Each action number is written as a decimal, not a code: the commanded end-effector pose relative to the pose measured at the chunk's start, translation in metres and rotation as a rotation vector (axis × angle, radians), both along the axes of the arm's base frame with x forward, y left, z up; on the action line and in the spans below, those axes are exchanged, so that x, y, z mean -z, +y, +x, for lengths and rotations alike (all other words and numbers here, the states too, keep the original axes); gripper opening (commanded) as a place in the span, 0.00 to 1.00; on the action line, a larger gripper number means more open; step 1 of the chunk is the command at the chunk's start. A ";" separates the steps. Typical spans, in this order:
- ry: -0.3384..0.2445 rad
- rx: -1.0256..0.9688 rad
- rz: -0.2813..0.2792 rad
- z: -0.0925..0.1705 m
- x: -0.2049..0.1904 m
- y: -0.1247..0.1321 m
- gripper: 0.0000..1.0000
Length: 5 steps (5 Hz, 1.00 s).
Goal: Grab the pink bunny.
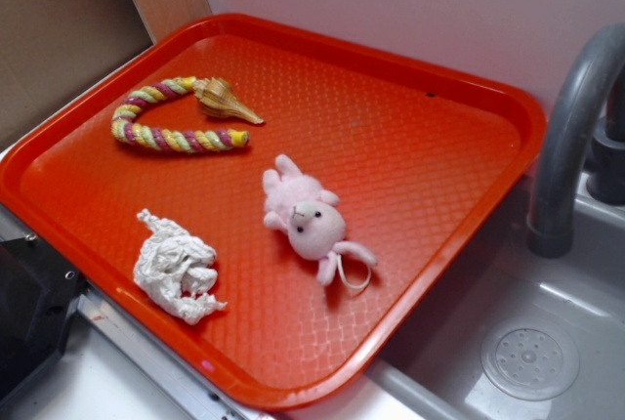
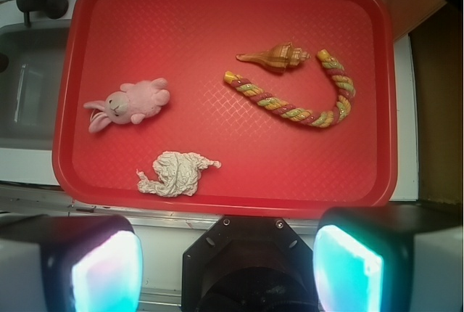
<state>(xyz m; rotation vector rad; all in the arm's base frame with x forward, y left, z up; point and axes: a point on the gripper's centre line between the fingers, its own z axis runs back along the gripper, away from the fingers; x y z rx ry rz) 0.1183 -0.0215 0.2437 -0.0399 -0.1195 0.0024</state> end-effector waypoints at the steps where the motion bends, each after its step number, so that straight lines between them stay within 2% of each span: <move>1: 0.000 0.000 0.000 0.000 0.000 0.000 1.00; 2: -0.116 0.201 -0.032 0.021 0.010 -0.003 1.00; 3: -0.152 0.453 0.001 0.043 0.023 -0.007 1.00; 4: -0.169 0.703 0.002 0.063 0.037 -0.025 1.00; 5: -0.238 0.953 0.000 0.075 0.050 -0.048 1.00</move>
